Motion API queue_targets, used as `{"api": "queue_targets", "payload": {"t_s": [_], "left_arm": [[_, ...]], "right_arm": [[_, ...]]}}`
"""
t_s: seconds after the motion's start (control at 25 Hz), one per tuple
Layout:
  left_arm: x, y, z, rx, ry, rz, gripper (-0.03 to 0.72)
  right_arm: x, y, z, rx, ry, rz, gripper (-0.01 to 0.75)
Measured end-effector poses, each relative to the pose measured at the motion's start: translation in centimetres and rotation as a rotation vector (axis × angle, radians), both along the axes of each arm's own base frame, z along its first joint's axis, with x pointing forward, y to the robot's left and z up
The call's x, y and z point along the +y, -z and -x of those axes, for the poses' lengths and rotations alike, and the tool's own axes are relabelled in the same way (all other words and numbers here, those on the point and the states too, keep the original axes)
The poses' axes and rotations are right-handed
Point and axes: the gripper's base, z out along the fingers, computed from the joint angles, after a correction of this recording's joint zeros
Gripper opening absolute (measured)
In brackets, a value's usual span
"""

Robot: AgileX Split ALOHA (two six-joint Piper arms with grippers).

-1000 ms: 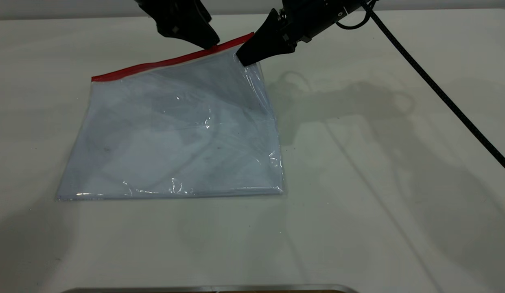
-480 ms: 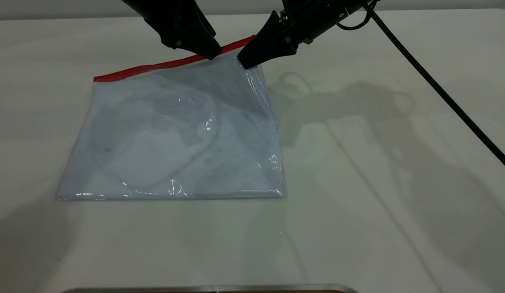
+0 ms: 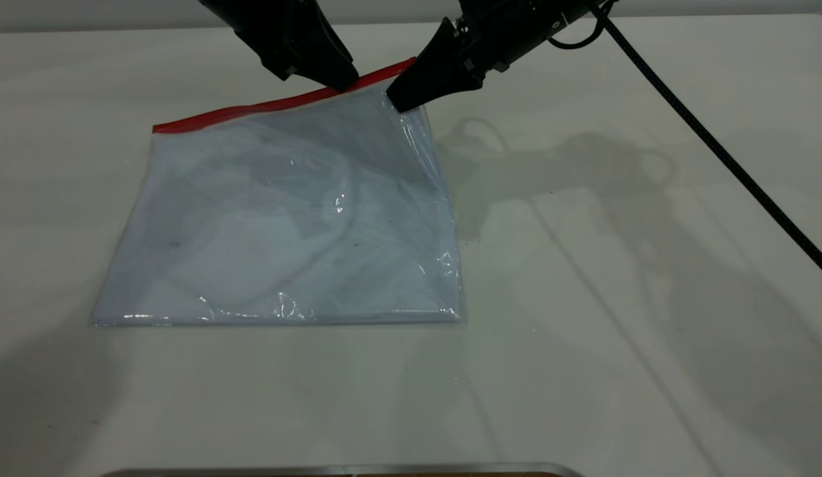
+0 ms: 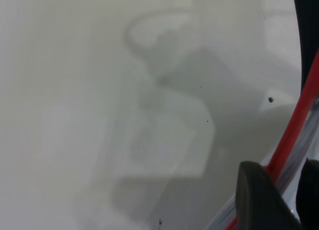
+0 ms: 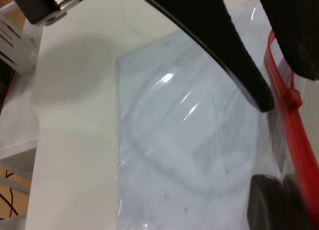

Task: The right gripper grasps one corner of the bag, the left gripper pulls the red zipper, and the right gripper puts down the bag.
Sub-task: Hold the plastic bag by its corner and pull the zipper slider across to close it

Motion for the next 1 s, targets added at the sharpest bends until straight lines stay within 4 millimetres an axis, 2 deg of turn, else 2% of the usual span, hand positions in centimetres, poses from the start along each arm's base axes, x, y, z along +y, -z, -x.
{"api": "queue_targets", "payload": {"t_s": [0.36,0.76,0.88,1.0], "left_arm": [[0.02,0.04,-0.05,-0.007,0.0,-0.003,0.252],[-0.3,0.76,-0.21,-0.012,-0.002,0.038,0.407],[-0.35,0.74,-0.27,-0.024,0.004,0.043,0.411],[-0.36,0.91,-0.27,-0.021,0.003,0.044,0.374]], "right_arm": [[0.0,0.0,0.0,0.0,0.0,0.0,0.026],[0.0,-0.01,0.02,0.001,-0.002,-0.001,0.026],[0.0,-0.01,0.02,0.001,-0.002,-0.001,0.026],[0.01,-0.01,0.03,0.002,-0.003,-0.002,0.026]]}}
